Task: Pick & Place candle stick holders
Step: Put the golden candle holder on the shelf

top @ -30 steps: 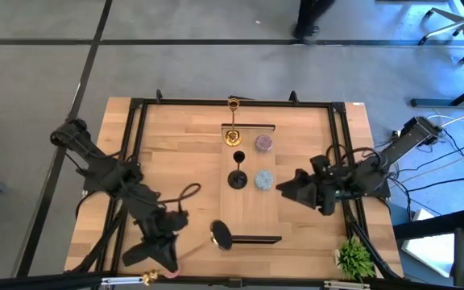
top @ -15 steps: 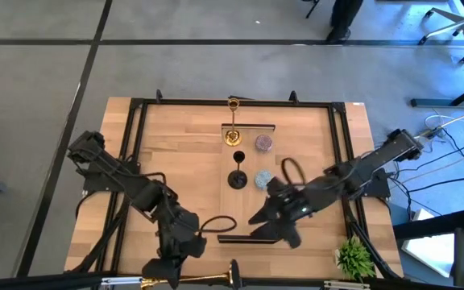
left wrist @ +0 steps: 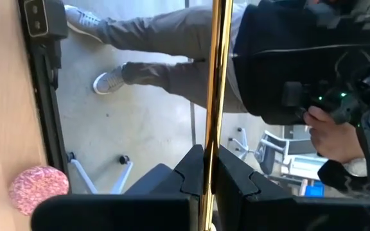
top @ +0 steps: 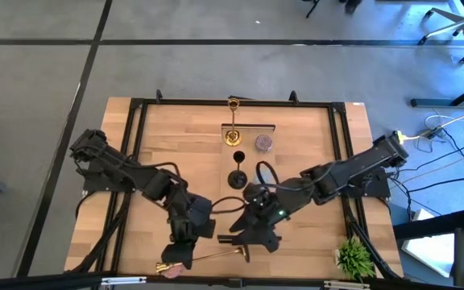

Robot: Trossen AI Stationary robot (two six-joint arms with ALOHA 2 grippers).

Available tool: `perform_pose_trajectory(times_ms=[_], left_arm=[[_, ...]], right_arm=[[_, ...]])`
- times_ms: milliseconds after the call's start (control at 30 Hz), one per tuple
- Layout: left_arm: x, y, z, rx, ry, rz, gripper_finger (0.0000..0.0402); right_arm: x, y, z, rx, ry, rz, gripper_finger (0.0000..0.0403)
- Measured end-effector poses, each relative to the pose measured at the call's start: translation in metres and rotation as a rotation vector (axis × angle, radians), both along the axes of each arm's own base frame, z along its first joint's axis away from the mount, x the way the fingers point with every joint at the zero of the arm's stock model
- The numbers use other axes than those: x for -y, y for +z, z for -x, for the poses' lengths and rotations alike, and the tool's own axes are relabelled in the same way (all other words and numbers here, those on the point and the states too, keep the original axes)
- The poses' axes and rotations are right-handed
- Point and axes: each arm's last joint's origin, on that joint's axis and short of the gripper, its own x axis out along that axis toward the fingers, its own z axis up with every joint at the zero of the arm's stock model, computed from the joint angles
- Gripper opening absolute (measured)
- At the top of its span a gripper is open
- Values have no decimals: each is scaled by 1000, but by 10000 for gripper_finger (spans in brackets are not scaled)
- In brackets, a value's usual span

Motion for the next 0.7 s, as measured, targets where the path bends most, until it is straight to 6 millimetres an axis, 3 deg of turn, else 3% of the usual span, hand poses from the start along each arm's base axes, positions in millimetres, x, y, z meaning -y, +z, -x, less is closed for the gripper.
perform_pose_trajectory(times_ms=[700], left_arm=[[-30,4,-19,83,63,28,12]], right_arm=[[-11,-32,-17,-145,149,-25,254]])
